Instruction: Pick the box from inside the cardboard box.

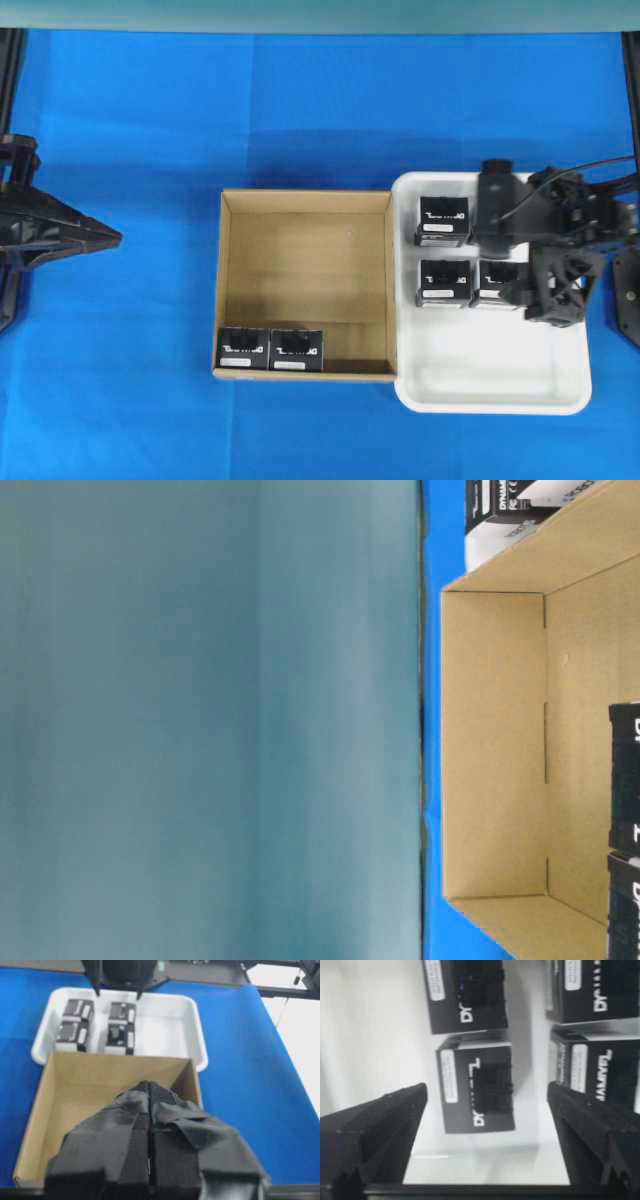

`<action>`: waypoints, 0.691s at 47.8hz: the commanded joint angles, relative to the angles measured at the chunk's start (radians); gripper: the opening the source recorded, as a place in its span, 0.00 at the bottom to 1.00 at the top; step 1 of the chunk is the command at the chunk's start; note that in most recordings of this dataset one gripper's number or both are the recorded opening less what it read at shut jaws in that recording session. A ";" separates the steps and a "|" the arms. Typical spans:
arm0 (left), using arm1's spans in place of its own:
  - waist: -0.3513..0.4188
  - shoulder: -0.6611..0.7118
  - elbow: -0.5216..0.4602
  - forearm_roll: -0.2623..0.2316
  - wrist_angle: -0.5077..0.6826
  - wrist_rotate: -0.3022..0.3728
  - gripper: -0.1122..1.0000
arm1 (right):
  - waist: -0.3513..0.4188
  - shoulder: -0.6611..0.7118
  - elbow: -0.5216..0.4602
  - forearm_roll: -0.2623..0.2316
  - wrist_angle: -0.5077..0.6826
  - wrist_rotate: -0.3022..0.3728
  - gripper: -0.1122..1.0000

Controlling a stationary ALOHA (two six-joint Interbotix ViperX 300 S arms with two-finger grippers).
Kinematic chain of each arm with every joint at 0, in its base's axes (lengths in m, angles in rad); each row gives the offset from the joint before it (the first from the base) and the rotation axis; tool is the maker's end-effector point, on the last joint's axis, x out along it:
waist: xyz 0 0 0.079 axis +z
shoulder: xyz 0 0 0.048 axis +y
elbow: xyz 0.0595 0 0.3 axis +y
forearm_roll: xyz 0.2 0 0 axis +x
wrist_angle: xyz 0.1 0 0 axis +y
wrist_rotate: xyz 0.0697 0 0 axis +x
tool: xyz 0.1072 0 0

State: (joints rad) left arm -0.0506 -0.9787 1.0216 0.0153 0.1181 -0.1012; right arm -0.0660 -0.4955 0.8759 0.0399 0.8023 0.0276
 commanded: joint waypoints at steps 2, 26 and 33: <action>-0.002 0.006 -0.029 0.002 -0.005 -0.002 0.04 | -0.015 -0.071 -0.011 0.002 -0.011 0.012 0.95; -0.002 0.008 -0.029 0.002 -0.005 0.000 0.04 | -0.028 -0.299 0.055 0.002 -0.060 0.069 0.95; -0.002 0.008 -0.028 0.002 -0.005 0.000 0.04 | -0.028 -0.301 0.060 0.002 -0.060 0.069 0.95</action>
State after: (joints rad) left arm -0.0506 -0.9771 1.0216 0.0138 0.1181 -0.1012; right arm -0.0920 -0.7961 0.9403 0.0414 0.7486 0.0951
